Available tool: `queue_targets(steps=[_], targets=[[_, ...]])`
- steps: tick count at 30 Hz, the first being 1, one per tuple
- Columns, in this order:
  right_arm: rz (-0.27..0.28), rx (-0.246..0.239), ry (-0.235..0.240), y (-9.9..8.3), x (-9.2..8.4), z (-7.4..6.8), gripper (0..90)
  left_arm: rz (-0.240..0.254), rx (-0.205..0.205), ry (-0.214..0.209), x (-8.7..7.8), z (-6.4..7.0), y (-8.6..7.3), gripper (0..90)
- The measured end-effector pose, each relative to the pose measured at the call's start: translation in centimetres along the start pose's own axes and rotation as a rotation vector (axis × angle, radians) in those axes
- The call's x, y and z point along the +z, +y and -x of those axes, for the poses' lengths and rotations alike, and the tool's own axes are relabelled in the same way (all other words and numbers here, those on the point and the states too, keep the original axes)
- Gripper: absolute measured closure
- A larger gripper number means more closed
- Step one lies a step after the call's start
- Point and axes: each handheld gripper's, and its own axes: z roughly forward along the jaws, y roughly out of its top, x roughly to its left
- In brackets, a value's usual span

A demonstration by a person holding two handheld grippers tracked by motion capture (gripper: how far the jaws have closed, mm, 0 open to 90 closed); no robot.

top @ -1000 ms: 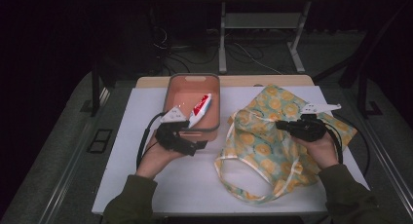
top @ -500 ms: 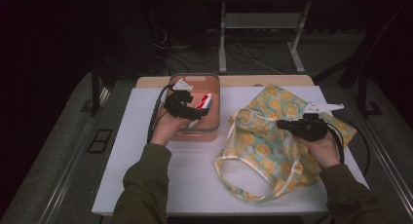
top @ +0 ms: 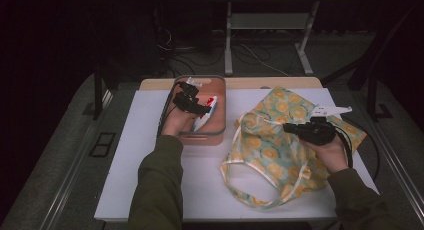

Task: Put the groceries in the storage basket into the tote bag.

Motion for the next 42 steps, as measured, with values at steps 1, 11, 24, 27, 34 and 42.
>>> queue_targets(steps=[1, 11, 24, 27, 34, 42], targets=[[0.0, 0.0, 0.001, 0.0, 0.0, 0.0, 89.8, -0.028, -0.011, -0.003, 0.6, -0.1, -0.1, 32.3], [0.0, 0.0, 0.001, 0.0, -0.1, 0.1, 89.8, -0.172, 0.049, 0.032, 2.6, 0.7, -0.3, 34.4], [-0.001, -0.001, -0.002, 0.0, -0.1, 0.0, 89.8, -0.265, 0.066, 0.046, 3.5, 0.9, -0.5, 41.2], [-0.001, -0.001, -0.005, -0.1, -0.1, 0.1, 89.8, -0.27, 0.071, 0.05, 3.5, 1.0, -0.5, 45.1], [-0.003, -0.001, -0.005, -0.1, -0.1, 0.0, 89.8, -0.267, 0.097, 0.045, 3.3, 1.2, -0.3, 70.5], [-0.002, -0.002, -0.004, -0.1, -0.1, 0.1, 89.8, -0.226, 0.077, 0.042, 2.6, 1.0, 0.0, 73.3]])
